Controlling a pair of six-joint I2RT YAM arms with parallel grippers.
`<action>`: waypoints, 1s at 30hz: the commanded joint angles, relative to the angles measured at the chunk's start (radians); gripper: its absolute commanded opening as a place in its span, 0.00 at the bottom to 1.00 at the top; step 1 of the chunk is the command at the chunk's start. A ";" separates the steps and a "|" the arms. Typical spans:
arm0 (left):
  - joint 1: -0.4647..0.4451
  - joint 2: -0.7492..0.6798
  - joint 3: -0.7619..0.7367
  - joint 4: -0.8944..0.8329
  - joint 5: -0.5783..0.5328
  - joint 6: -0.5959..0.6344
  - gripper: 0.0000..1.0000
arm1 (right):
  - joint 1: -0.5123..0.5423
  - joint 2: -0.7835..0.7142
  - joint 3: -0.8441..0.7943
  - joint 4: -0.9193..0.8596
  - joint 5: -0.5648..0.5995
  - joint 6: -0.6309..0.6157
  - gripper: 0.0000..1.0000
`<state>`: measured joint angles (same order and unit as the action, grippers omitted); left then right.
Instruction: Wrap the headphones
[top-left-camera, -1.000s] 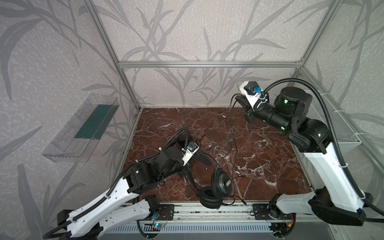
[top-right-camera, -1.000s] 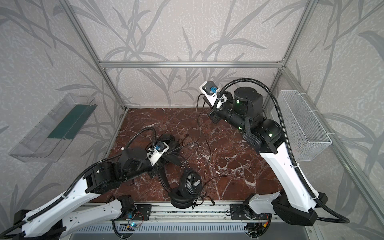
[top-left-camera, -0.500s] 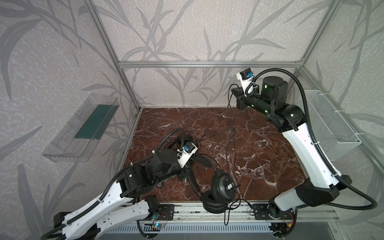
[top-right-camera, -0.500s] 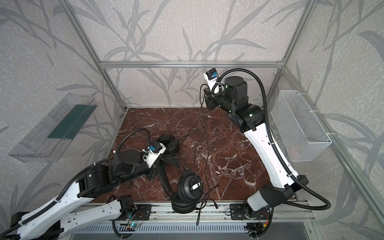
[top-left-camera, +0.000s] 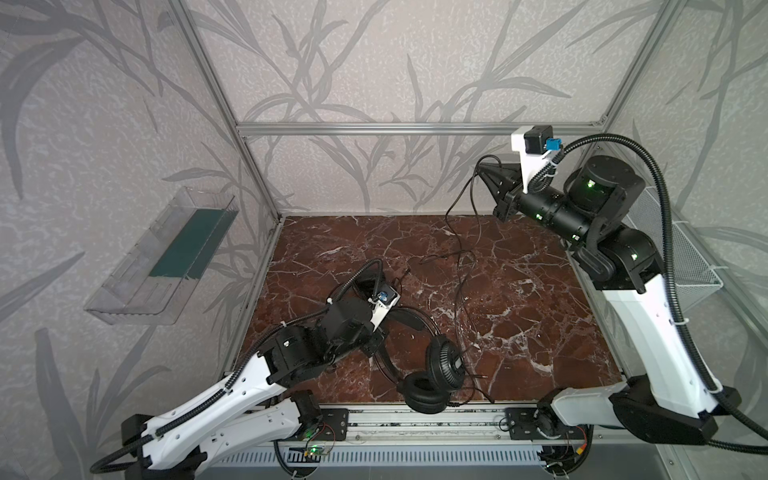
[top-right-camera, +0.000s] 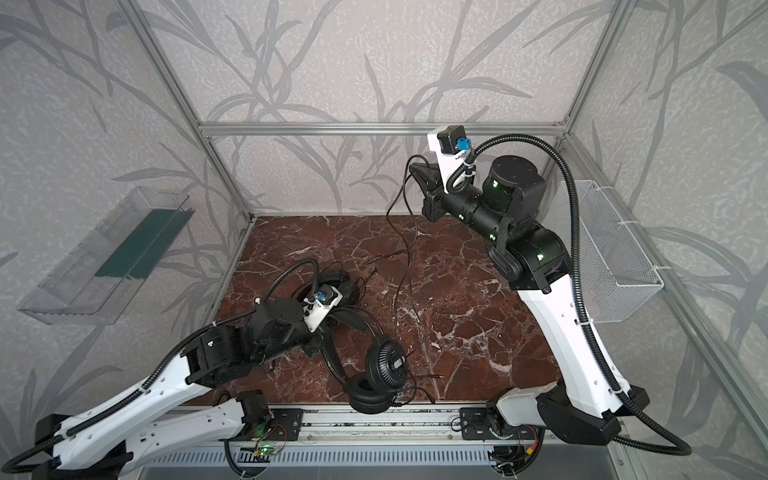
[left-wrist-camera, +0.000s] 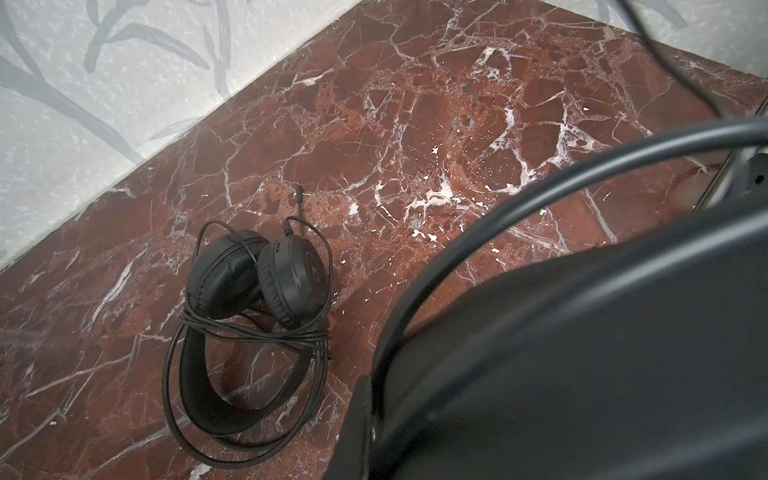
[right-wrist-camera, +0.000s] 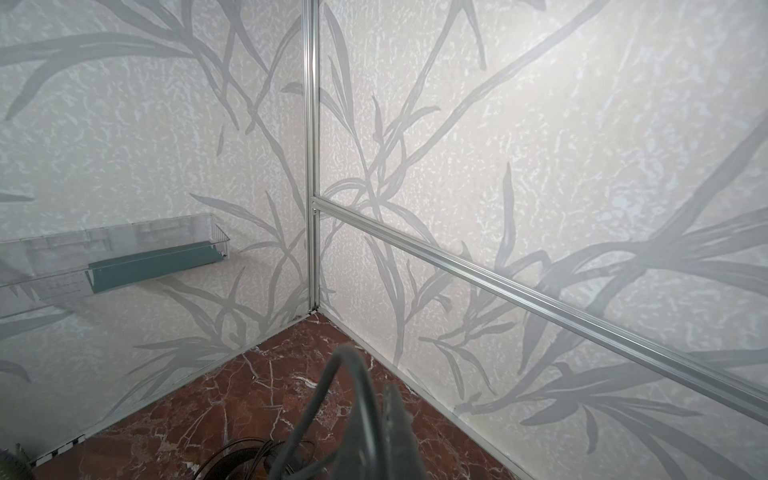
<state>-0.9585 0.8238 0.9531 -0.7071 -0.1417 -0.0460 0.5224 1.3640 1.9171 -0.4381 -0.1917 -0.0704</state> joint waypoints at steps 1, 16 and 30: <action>0.010 -0.058 0.030 0.074 0.047 -0.014 0.00 | -0.031 0.064 -0.111 0.010 0.063 0.034 0.00; 0.015 -0.180 0.038 0.108 0.152 -0.120 0.00 | -0.029 0.257 -0.006 -0.067 0.116 0.030 0.00; 0.014 -0.195 0.133 0.235 0.211 -0.222 0.00 | -0.037 0.391 -0.231 0.027 -0.003 0.154 0.00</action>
<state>-0.9478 0.6323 1.0542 -0.6048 0.0277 -0.2005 0.4854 1.7744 1.6913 -0.4435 -0.1703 0.0448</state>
